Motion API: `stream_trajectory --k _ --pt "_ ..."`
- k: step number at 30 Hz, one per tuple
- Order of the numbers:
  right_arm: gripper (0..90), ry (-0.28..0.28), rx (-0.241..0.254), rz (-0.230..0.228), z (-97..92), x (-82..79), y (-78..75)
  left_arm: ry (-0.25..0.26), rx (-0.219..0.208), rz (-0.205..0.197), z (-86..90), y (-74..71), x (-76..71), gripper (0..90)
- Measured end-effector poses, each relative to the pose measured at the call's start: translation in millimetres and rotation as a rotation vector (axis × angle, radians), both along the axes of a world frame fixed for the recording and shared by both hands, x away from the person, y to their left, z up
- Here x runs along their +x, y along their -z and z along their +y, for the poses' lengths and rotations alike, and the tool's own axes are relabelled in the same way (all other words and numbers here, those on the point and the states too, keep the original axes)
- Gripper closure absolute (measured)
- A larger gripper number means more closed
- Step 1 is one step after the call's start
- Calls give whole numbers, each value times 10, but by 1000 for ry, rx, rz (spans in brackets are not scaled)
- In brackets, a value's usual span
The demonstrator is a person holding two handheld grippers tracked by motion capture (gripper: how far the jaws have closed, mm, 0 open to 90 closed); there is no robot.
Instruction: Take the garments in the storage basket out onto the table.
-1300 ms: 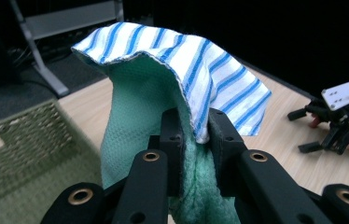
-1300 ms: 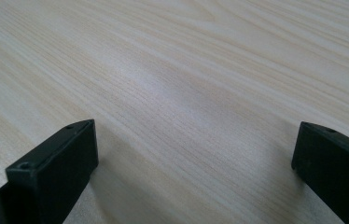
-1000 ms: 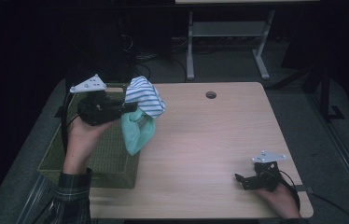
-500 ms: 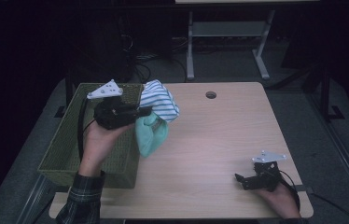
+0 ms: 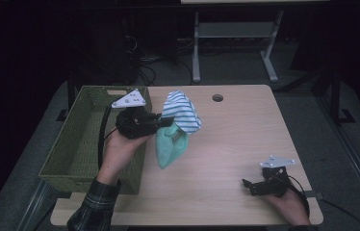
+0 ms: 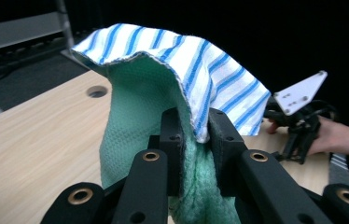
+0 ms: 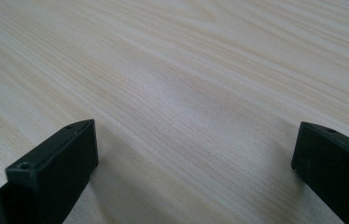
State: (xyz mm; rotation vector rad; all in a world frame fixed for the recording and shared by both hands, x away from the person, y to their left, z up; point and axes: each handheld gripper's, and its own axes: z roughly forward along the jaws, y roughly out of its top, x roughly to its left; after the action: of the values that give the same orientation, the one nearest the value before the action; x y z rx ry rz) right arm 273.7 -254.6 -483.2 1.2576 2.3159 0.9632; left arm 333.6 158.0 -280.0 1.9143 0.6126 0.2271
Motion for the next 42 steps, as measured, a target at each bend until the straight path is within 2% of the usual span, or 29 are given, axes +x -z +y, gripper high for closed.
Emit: stream_trajectory --k 8,14,17,23,29,37,42 --pt "1 4 0 1 0 -6 0 59 9 -4 -213 50 -1 774" --pt "1 6 2 1 1 -5 0 94 9 12 -326 164 5 774" --pt "1 6 2 2 0 -2 -1 110 13 36 -380 236 10 774" --pt "1 4 -2 0 -3 11 0 142 2 49 -478 320 2 773" --pt "1 7 0 4 -1 9 -1 175 16 54 -613 392 -36 772" --pt "1 10 3 6 5 14 -2 225 31 89 -815 586 -39 772" --pt "1 10 2 5 4 14 -2 274 49 92 -955 703 -48 772"
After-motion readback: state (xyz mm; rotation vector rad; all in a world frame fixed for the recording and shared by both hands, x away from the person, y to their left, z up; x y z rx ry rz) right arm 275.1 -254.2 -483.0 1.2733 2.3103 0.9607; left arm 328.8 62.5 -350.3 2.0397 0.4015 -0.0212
